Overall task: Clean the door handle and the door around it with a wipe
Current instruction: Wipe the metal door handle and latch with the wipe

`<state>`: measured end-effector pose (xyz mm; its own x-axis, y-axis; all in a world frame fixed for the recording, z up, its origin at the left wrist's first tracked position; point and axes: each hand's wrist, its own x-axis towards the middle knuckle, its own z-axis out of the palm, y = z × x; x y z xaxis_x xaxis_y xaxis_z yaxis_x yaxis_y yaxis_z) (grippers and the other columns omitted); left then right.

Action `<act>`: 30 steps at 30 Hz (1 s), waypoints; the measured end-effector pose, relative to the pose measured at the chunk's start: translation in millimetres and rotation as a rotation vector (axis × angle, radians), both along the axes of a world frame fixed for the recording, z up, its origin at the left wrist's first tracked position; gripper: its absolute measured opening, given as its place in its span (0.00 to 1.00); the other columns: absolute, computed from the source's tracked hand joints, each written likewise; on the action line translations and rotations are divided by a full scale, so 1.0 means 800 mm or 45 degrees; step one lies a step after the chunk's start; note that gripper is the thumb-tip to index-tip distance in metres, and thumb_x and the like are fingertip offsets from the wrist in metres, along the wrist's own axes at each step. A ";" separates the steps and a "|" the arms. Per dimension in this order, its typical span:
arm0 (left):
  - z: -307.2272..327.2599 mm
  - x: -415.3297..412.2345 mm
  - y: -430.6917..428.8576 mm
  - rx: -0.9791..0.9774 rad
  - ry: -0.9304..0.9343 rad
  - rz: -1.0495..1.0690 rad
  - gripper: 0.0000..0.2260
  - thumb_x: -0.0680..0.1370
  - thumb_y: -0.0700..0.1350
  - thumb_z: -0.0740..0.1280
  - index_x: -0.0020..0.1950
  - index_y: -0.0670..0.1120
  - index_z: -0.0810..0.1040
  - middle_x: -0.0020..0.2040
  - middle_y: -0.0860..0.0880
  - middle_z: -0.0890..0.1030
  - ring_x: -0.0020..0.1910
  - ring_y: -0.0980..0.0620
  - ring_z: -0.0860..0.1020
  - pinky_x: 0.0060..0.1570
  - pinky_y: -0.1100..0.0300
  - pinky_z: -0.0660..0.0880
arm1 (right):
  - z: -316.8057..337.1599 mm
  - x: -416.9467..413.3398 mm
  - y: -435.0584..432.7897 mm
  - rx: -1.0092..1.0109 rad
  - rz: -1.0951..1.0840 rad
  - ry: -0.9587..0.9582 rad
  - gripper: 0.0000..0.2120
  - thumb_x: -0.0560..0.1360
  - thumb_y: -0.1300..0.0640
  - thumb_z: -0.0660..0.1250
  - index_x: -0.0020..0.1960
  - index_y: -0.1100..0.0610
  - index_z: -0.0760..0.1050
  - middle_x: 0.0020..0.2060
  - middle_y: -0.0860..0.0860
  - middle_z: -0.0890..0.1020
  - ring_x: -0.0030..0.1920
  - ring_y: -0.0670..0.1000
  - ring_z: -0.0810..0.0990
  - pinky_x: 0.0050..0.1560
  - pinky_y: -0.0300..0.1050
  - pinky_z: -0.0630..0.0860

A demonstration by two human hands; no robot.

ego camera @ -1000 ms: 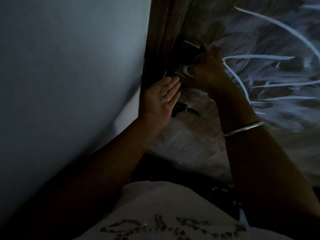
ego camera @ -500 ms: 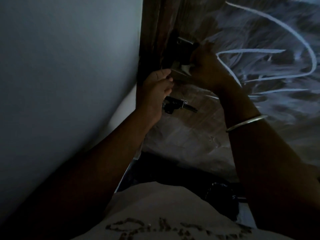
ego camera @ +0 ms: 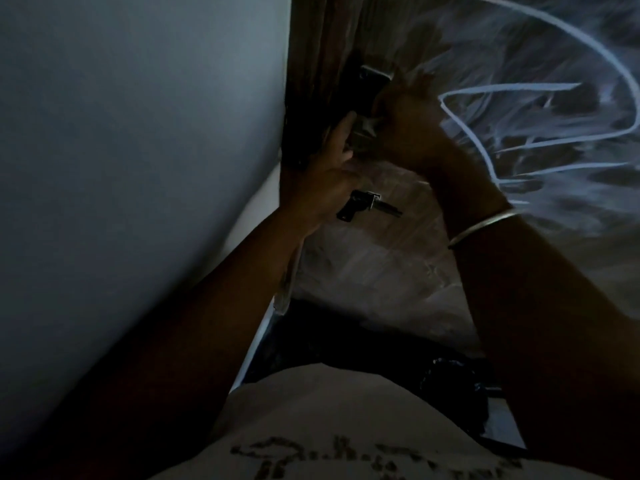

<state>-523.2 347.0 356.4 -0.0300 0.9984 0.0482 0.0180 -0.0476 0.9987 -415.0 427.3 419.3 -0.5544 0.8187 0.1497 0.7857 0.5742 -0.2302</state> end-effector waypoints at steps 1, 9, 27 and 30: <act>0.001 -0.001 0.002 -0.004 0.006 0.011 0.34 0.75 0.34 0.63 0.74 0.50 0.50 0.76 0.46 0.55 0.70 0.47 0.62 0.67 0.47 0.66 | -0.001 -0.007 0.000 0.004 0.007 0.003 0.18 0.78 0.57 0.63 0.64 0.66 0.68 0.57 0.62 0.76 0.55 0.60 0.76 0.49 0.45 0.70; -0.004 -0.014 0.013 0.093 0.548 -0.051 0.37 0.68 0.53 0.61 0.74 0.53 0.50 0.75 0.45 0.56 0.72 0.44 0.59 0.69 0.42 0.63 | -0.004 0.058 -0.001 -0.134 -0.104 0.187 0.11 0.78 0.62 0.60 0.59 0.61 0.70 0.48 0.55 0.75 0.50 0.54 0.77 0.49 0.46 0.72; -0.015 -0.015 0.022 0.200 0.731 0.037 0.35 0.73 0.34 0.65 0.74 0.47 0.52 0.74 0.43 0.59 0.72 0.46 0.60 0.71 0.49 0.60 | -0.006 0.004 -0.017 0.107 -0.028 0.078 0.11 0.77 0.60 0.62 0.57 0.65 0.70 0.52 0.62 0.78 0.51 0.59 0.76 0.49 0.47 0.70; -0.018 -0.012 0.023 0.208 0.756 0.057 0.35 0.74 0.36 0.66 0.74 0.48 0.51 0.74 0.43 0.58 0.73 0.46 0.58 0.73 0.50 0.57 | -0.002 0.003 -0.015 0.040 -0.042 0.079 0.11 0.78 0.62 0.60 0.57 0.67 0.70 0.52 0.62 0.78 0.52 0.59 0.76 0.48 0.44 0.69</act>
<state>-532.7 365.0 341.6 0.0070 0.9750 0.2220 0.5745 -0.1856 0.7971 -412.9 415.1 417.5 -0.5163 0.8306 0.2086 0.7890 0.5561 -0.2613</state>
